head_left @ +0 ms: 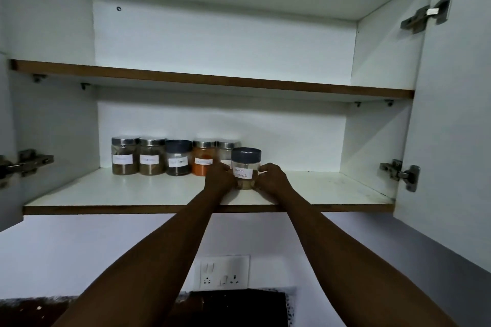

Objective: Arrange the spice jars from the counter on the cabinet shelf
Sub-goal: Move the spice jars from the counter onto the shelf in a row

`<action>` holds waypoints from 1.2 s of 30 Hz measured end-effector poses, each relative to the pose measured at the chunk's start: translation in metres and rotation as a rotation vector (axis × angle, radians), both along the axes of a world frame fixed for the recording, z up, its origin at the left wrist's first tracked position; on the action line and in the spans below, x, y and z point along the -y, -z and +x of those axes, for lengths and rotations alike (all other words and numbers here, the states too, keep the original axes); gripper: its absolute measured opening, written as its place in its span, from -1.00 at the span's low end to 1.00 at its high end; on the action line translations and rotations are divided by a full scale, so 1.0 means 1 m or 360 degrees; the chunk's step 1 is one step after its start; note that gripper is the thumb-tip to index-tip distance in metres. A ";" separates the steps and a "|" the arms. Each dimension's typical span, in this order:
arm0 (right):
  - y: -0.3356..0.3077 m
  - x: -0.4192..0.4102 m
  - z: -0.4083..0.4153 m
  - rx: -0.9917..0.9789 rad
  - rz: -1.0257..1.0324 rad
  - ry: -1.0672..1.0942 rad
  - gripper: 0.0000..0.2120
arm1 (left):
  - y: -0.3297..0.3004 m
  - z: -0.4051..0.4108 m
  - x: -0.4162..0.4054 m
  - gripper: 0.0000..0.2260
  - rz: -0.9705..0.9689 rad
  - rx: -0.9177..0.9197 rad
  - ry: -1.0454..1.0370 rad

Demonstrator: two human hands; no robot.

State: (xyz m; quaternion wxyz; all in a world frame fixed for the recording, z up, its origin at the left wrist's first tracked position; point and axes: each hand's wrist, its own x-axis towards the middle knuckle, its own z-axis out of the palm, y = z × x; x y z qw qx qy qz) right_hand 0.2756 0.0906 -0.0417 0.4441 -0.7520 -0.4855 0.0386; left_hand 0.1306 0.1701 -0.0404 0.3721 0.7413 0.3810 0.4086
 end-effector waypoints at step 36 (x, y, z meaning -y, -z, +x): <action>0.013 -0.041 0.034 -0.0049 0.0319 0.0165 -0.72 | 0.006 0.070 -0.031 -0.72 0.0240 -0.0196 0.0148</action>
